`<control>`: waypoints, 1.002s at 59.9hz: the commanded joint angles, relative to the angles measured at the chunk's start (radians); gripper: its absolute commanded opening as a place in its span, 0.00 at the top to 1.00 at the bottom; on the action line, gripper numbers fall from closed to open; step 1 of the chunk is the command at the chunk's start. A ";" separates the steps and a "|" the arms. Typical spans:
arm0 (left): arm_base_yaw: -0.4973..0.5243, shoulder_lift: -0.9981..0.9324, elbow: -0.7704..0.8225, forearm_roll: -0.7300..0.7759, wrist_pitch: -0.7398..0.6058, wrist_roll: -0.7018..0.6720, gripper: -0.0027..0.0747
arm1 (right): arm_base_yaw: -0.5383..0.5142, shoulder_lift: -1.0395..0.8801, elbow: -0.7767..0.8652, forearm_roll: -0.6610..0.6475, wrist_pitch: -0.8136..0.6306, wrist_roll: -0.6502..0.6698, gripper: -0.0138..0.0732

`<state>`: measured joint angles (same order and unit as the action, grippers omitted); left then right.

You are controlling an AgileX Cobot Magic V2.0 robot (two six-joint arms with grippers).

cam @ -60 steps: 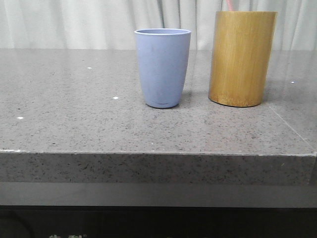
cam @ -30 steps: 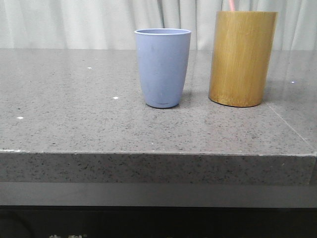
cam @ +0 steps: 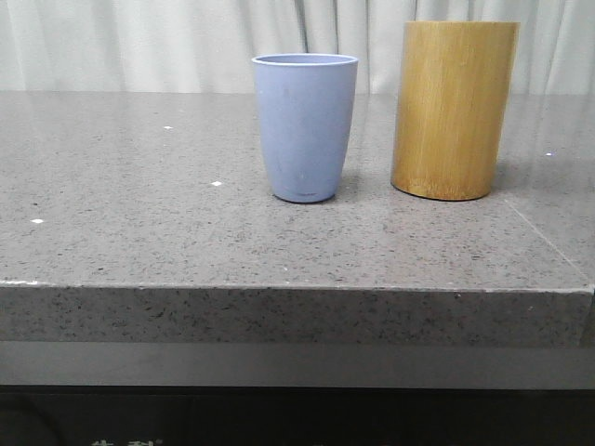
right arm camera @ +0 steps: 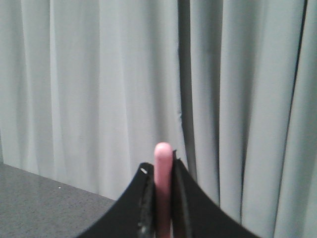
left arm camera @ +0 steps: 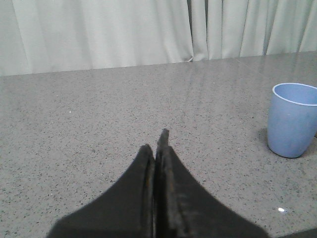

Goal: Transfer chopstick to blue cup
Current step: 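Grasp the pink stick with the right gripper and lift it out, then lower the pink stick into the blue cup and open the right gripper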

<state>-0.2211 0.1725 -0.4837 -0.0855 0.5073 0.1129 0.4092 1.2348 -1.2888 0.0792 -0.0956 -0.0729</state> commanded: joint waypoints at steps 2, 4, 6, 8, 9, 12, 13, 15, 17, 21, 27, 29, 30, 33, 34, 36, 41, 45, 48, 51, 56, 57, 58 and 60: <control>0.000 0.011 -0.023 -0.012 -0.081 -0.009 0.99 | 0.049 -0.011 -0.035 -0.008 -0.082 -0.010 0.89; 0.000 0.011 -0.023 -0.012 -0.081 -0.009 0.99 | 0.072 -0.003 -0.035 -0.007 -0.085 -0.009 0.89; 0.000 0.011 -0.023 -0.012 -0.081 -0.009 0.99 | 0.096 0.005 -0.035 -0.007 -0.091 -0.009 0.89; 0.000 0.011 -0.023 -0.012 -0.081 -0.009 0.99 | 0.119 0.015 -0.035 -0.007 -0.098 -0.009 0.89; 0.000 0.011 -0.023 -0.012 -0.081 -0.009 0.99 | 0.128 0.019 -0.035 -0.007 -0.100 -0.009 0.89; 0.000 0.011 -0.023 -0.012 -0.081 -0.009 0.99 | 0.160 0.038 -0.035 -0.007 -0.101 -0.009 0.89; 0.000 0.011 -0.023 -0.012 -0.081 -0.009 0.99 | 0.168 0.043 -0.035 -0.007 -0.101 -0.009 0.89; 0.000 0.011 -0.023 -0.012 -0.081 -0.009 0.99 | 0.184 0.057 -0.035 -0.007 -0.100 -0.009 0.89; 0.000 0.011 -0.023 -0.012 -0.081 -0.009 0.99 | 0.198 0.072 -0.035 -0.007 -0.096 -0.009 0.89; 0.000 0.011 -0.023 -0.012 -0.081 -0.009 0.99 | 0.215 0.103 -0.035 -0.007 -0.090 -0.009 0.89; 0.000 0.011 -0.023 -0.012 -0.081 -0.009 0.99 | 0.217 0.154 -0.032 -0.005 -0.086 -0.009 0.88; 0.000 0.011 -0.023 -0.012 -0.081 -0.009 0.99 | 0.217 0.172 -0.032 0.000 -0.083 -0.009 0.88; 0.000 0.011 -0.023 -0.012 -0.081 -0.009 0.99 | 0.217 0.179 -0.032 0.003 -0.081 -0.009 0.88; 0.000 0.011 -0.023 -0.012 -0.081 -0.009 0.99 | 0.217 0.208 -0.032 0.014 -0.072 -0.009 0.88; 0.000 0.011 -0.023 -0.012 -0.081 -0.009 0.99 | 0.217 0.215 -0.032 0.017 -0.070 -0.009 0.88; 0.000 0.011 -0.023 -0.012 -0.081 -0.009 0.99 | 0.217 0.233 -0.032 0.024 -0.065 -0.009 0.88; 0.000 0.011 -0.023 -0.012 -0.081 -0.009 0.99 | 0.217 0.266 -0.032 0.039 -0.053 -0.009 0.88; 0.000 0.011 -0.023 -0.012 -0.081 -0.009 0.99 | 0.217 0.281 -0.032 0.049 -0.044 -0.009 0.85; 0.000 0.011 -0.023 -0.012 -0.081 -0.009 0.99 | 0.217 0.291 -0.032 0.052 -0.038 -0.009 0.80; 0.000 0.011 -0.023 -0.012 -0.081 -0.009 0.99 | 0.217 0.295 -0.032 0.053 -0.034 -0.009 0.74; 0.000 0.011 -0.023 -0.012 -0.081 -0.009 0.99 | 0.217 0.297 -0.032 0.053 -0.028 -0.009 0.65; 0.000 0.011 -0.023 -0.012 -0.081 -0.009 0.99 | 0.217 0.297 -0.032 0.053 -0.028 -0.009 0.63; 0.000 0.011 -0.023 -0.012 -0.081 -0.009 0.99 | 0.217 0.297 -0.032 0.053 -0.028 -0.009 0.61; 0.000 0.011 -0.023 -0.012 -0.081 -0.009 0.99 | 0.217 0.297 -0.032 0.053 -0.028 -0.009 0.58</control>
<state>-0.2211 0.1725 -0.4837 -0.0855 0.5059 0.1129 0.6252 1.5728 -1.2888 0.1313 -0.0510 -0.0729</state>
